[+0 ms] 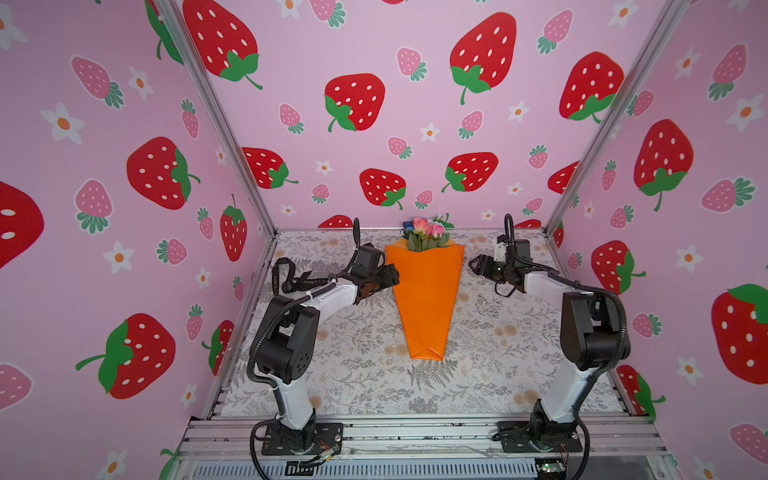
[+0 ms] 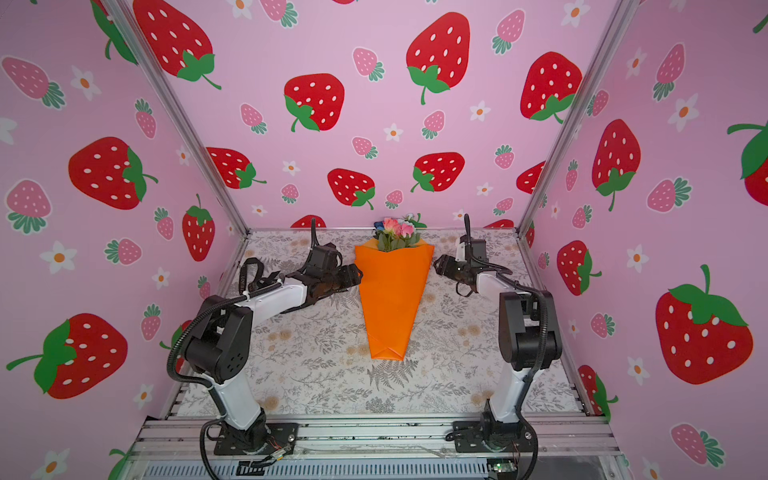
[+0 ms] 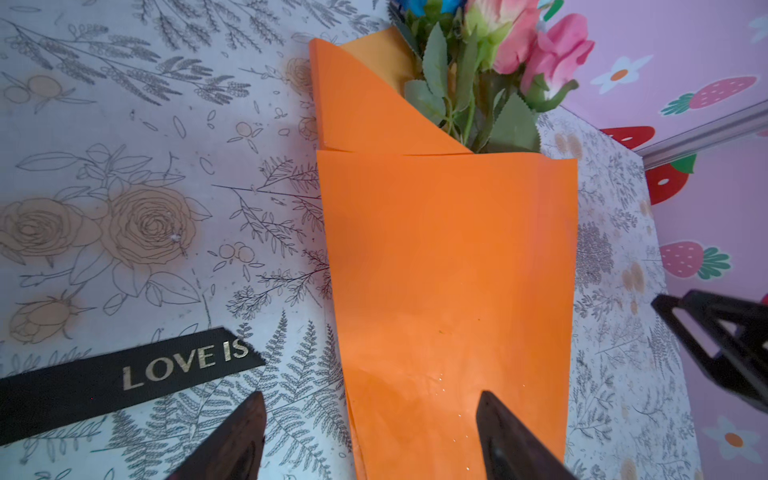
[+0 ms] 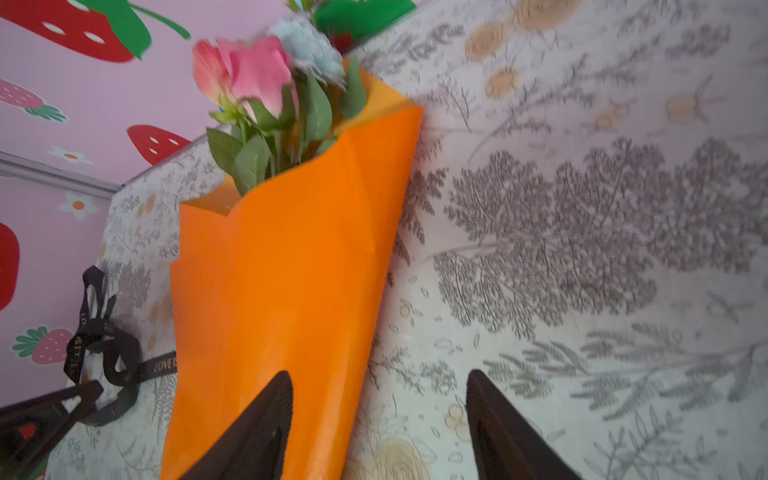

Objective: Tie the bouquet of fake flowers
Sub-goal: 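Grip the cone's side with the right gripper while the left holds the seam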

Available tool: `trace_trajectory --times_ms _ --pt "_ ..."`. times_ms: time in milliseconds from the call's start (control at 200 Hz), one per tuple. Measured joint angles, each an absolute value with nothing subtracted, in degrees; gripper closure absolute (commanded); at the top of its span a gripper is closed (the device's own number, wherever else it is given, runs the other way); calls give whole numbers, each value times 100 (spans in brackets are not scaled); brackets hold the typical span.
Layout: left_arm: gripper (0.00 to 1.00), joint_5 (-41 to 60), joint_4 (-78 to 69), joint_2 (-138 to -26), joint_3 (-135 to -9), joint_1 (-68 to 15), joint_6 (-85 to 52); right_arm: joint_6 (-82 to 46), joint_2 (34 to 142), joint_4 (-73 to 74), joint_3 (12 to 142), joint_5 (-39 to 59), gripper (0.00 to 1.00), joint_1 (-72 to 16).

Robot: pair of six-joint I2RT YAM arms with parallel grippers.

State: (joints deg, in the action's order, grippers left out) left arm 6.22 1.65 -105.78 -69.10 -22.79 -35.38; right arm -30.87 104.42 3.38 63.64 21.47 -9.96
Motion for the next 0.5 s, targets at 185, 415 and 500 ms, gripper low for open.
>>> trace_trajectory --times_ms 185,415,500 --pt "27 1015 152 -11196 -7214 -2237 -3645 -3343 10322 751 5518 2436 27 -1068" --pt "39 1459 69 -11561 -7247 -2233 -3830 -3625 10366 1332 5306 2775 27 -1321" --pt "43 1557 12 -11614 -7247 -2233 -3883 -3706 10466 1562 5308 2862 27 -1424"
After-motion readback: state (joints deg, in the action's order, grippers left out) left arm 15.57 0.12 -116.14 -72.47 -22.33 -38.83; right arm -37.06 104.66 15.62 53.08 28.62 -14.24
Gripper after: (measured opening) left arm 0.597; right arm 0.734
